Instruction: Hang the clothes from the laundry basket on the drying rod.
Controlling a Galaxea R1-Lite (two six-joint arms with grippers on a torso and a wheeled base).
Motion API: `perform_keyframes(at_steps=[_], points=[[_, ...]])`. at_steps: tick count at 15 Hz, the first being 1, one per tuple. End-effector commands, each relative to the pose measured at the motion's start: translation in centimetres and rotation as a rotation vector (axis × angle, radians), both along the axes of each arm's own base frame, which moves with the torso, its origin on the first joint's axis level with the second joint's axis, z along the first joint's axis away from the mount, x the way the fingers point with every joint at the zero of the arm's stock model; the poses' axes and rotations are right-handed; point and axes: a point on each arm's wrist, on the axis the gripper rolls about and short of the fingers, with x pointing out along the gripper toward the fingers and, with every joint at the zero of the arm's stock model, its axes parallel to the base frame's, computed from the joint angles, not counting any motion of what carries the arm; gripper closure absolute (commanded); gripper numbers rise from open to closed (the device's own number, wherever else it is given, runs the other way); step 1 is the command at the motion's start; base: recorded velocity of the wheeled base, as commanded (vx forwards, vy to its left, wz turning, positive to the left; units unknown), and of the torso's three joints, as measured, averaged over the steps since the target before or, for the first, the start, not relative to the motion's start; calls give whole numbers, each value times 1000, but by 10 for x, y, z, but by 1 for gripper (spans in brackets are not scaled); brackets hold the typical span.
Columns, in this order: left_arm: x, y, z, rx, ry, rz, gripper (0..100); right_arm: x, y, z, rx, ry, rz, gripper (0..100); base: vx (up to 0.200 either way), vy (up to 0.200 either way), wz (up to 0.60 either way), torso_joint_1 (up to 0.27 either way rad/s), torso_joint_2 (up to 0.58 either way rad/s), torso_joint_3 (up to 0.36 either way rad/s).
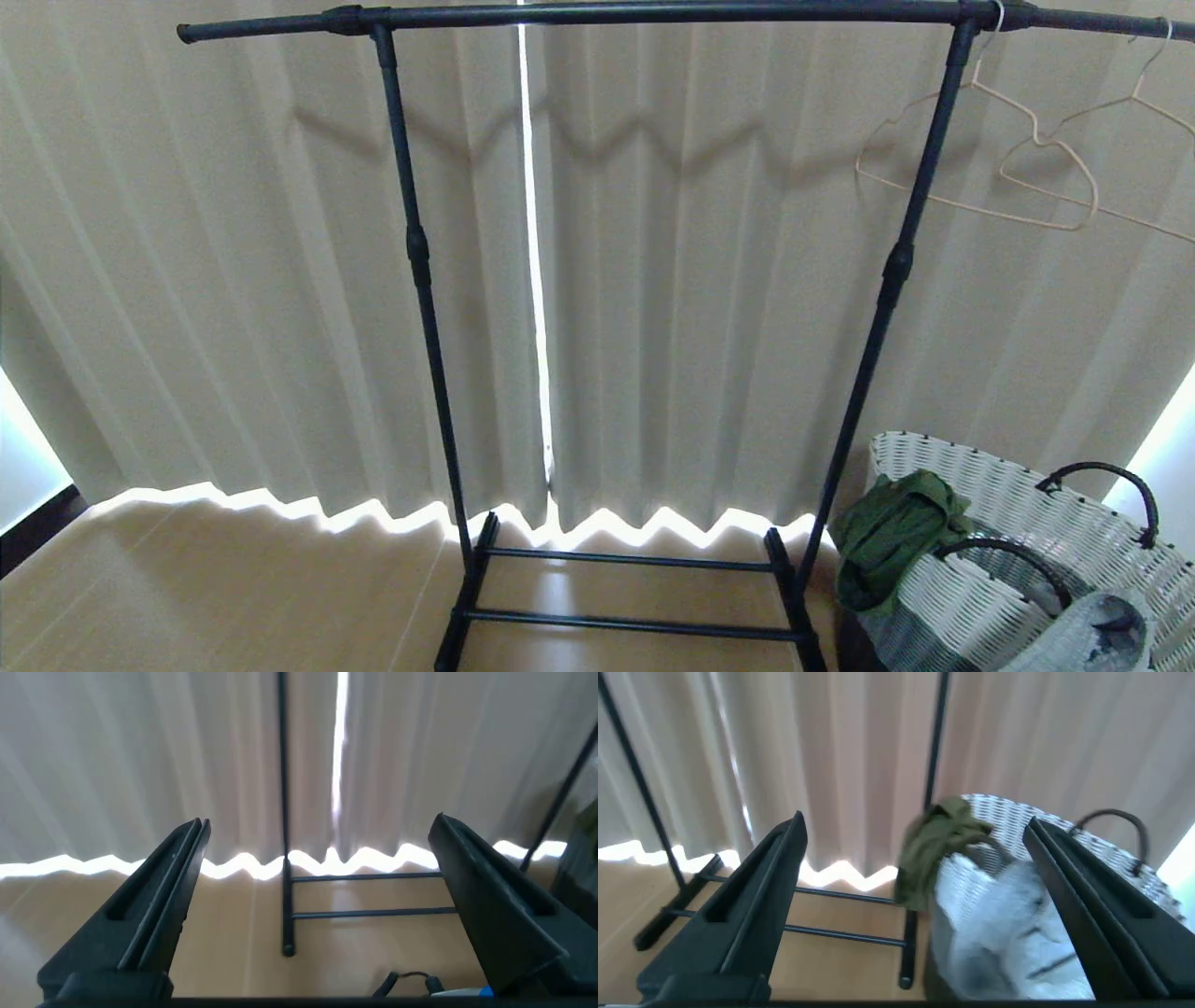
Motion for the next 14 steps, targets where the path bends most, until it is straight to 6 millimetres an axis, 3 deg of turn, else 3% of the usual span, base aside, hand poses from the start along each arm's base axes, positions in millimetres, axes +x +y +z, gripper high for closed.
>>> perform_keyframes(at_steps=[1,10,14], points=[[0,0,0,0,0,1,0,0,0,0,0,-1,2,0,0,-200,0,2,7,2],[0,0,0,-3,0,-1,0,0,0,0,1,-1,1,0,0,-200,0,1,3,2],[0,0,0,3,0,-2,0,0,0,0,3,-1,-1,0,0,0,0,0,0,0]])
